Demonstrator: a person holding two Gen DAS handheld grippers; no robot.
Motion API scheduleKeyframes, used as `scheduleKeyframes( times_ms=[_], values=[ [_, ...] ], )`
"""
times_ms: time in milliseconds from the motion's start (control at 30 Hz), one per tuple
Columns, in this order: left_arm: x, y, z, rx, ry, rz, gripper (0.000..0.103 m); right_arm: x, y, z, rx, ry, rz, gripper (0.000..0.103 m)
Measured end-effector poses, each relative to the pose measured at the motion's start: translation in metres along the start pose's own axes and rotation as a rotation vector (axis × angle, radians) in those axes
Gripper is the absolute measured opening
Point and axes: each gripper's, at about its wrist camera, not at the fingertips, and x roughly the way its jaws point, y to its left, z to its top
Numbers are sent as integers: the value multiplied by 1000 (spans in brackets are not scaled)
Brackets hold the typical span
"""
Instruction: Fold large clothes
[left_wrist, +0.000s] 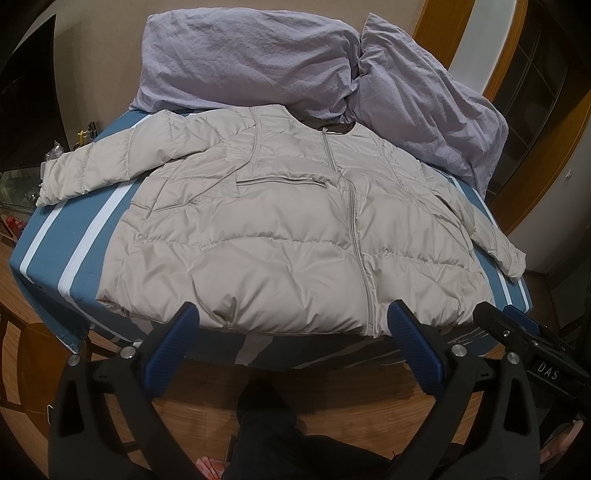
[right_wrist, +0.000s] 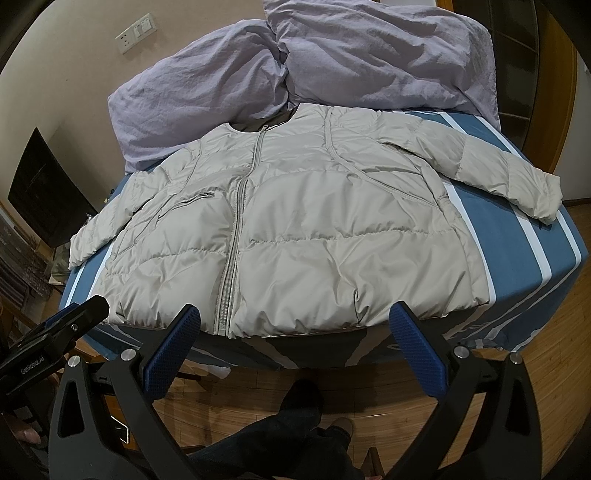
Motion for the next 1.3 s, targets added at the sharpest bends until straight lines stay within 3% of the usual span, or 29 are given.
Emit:
scheduleKeyframes(
  times_ms=[600,933,1100,1300],
  values=[
    [0,0,0,-1,0,3,101,5,1,1,2,0,2,102],
    [17,14,15,-18,13,21,101,23,-15,21,41,2,12,102],
    [33,18,26,-38,15,67,101,38,-55,42,151,5,-5,102],
    [56,26,41,-57,35,137,101,60,-150,78,349,-5,-145,102]
  ],
)
